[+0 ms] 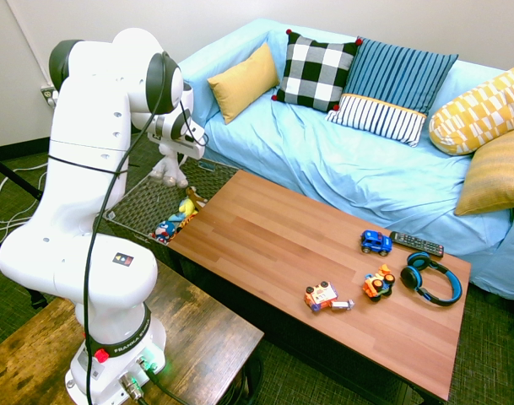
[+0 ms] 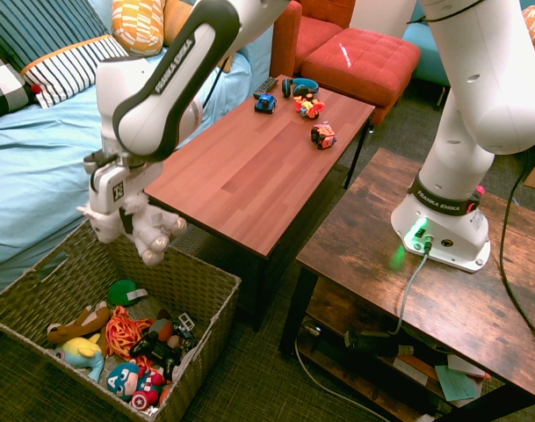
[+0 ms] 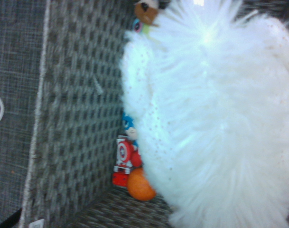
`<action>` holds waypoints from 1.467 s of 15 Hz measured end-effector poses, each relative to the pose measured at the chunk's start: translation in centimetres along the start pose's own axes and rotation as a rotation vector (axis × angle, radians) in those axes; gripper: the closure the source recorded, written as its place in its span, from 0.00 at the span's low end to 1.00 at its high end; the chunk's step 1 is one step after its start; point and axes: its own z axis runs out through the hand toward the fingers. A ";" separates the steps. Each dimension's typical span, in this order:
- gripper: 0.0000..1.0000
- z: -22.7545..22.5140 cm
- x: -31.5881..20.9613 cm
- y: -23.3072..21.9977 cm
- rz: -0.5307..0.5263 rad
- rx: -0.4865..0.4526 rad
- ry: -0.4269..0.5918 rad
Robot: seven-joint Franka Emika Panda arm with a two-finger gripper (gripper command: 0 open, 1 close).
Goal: Put the stuffed toy in the basket
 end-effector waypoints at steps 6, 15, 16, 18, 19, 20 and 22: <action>1.00 11.7 0.7 0.1 0.022 0.032 0.006; 0.00 16.7 1.9 -2.1 0.067 -0.061 0.067; 0.00 16.6 2.1 -2.2 0.070 -0.064 0.063; 0.00 16.8 2.2 -2.4 0.072 -0.066 0.056; 0.00 17.1 2.0 -2.4 0.072 -0.065 0.050; 0.00 17.3 1.9 -2.4 0.073 -0.063 0.044; 0.00 17.4 1.8 -2.6 0.078 -0.054 0.035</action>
